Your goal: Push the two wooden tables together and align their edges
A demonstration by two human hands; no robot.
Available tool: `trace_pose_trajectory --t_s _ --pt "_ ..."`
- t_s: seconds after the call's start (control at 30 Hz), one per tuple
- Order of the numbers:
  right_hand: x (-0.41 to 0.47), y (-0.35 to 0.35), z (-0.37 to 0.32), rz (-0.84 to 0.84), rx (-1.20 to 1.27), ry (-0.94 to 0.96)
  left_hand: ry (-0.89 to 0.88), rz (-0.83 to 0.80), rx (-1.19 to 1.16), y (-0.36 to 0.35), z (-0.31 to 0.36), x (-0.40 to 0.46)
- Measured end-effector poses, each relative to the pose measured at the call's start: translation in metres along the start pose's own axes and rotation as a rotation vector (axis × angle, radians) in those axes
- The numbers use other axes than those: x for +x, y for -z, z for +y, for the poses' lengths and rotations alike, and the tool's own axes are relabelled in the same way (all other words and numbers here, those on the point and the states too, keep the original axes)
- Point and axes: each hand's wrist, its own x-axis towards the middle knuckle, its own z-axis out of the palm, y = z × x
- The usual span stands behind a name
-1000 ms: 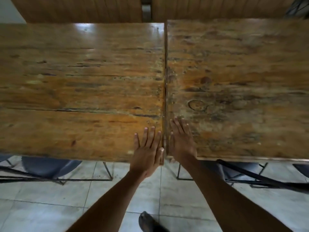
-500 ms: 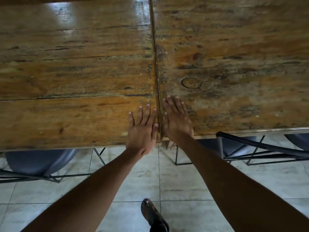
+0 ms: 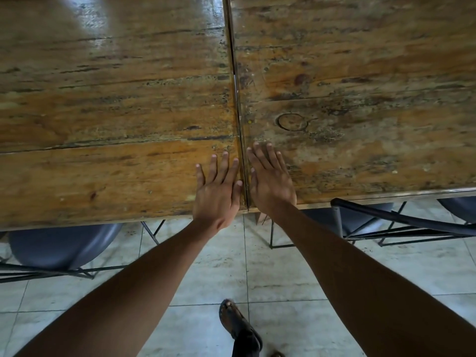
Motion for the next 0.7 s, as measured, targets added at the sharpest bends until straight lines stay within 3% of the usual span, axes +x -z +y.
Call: trace_pose_trajectory --t_s 0.43,0.6,0.7 --pt "0.003 0.008 -0.008 -0.118 -0.052 -0.038 0.019 -0.033 0.025 0.002 0.0 0.002" --pt "0.005 0.04 -0.022 -0.376 -0.257 -0.048 0.032 -0.262 0.032 0.026 0.004 0.009" --pt "-0.019 0.065 -0.04 -0.361 -0.38 -0.044 0.055 -0.309 0.052 0.06 0.008 0.006"
